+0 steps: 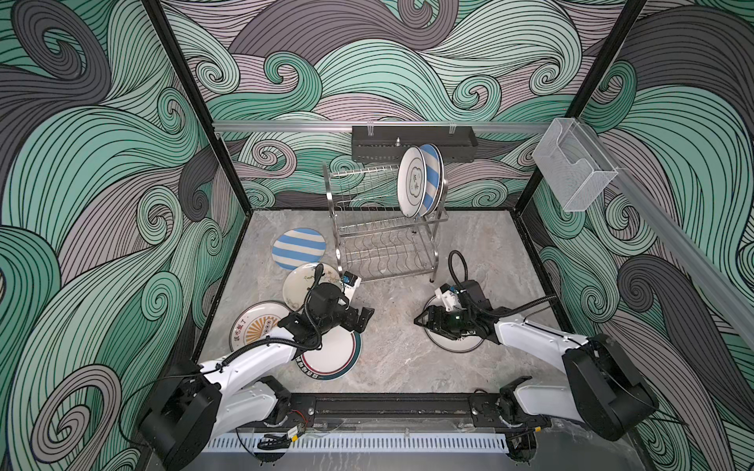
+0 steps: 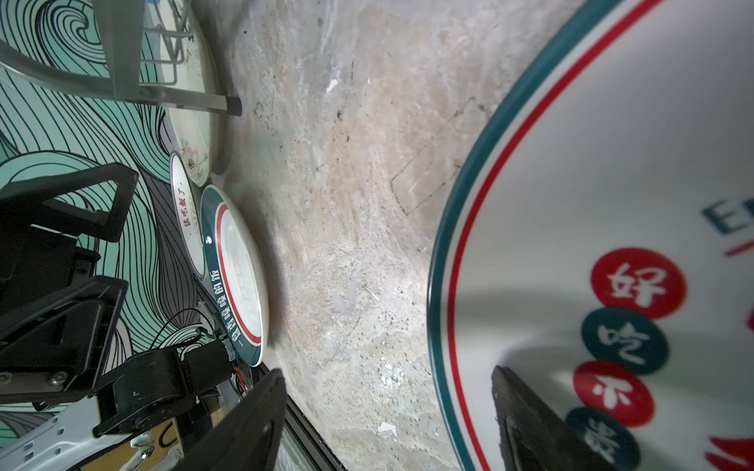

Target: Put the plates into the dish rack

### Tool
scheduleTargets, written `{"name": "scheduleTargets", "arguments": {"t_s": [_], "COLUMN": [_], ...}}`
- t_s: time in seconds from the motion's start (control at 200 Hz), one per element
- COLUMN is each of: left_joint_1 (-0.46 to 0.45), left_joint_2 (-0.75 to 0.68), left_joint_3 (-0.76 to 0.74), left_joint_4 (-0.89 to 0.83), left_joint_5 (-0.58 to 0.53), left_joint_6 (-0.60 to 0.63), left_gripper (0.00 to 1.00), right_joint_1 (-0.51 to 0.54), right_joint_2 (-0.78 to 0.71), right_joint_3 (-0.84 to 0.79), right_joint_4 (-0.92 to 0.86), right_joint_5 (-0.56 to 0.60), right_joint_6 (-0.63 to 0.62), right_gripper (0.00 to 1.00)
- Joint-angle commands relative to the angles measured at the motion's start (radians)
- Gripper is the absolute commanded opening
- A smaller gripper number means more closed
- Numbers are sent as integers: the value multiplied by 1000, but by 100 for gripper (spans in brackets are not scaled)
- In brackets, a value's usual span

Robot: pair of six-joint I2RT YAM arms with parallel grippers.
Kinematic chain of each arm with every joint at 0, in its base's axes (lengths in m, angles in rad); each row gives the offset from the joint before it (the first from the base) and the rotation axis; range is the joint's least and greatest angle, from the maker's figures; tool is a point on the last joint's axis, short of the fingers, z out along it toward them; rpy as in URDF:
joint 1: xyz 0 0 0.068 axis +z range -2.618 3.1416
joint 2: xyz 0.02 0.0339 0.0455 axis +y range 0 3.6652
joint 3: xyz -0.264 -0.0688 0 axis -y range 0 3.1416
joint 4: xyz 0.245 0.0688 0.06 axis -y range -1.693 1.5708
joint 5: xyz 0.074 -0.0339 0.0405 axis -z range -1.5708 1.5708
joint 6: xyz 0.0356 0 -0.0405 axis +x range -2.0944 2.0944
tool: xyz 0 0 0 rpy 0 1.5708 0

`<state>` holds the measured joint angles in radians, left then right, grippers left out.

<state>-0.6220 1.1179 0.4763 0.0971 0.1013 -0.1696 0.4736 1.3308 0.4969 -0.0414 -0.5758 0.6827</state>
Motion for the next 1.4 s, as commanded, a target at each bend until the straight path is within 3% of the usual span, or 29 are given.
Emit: {"name": "scheduleTargets", "arguments": {"t_s": [0.0,0.18,0.33,0.465,0.64,1.046,1.396], "left_joint_1": [8,8,7,7,3,-108,-202], "left_joint_2": [6,7,8,18,44,149,240], "left_joint_3": [42,47,57,56,67,87,159], "left_joint_4": [-7,-12,-15,-1,11,74,57], "left_joint_5": [16,30,74,82,106,152,131], "left_joint_6": [-5,4,18,6,-9,-102,-99], "left_gripper": [99,99,99,99,99,98,99], "right_joint_1": [46,74,61,-64,-262,-402,-420], "right_joint_2": [27,7,-80,-150,-282,-245,-186], "right_joint_3": [27,90,203,255,171,44,-4], "right_joint_4": [14,-69,-380,-594,-619,-480,-385], "right_joint_5": [4,39,224,373,480,330,221], "right_joint_6": [20,-24,-165,-238,-280,-257,-240], "right_gripper": [80,79,81,82,84,83,78]}}
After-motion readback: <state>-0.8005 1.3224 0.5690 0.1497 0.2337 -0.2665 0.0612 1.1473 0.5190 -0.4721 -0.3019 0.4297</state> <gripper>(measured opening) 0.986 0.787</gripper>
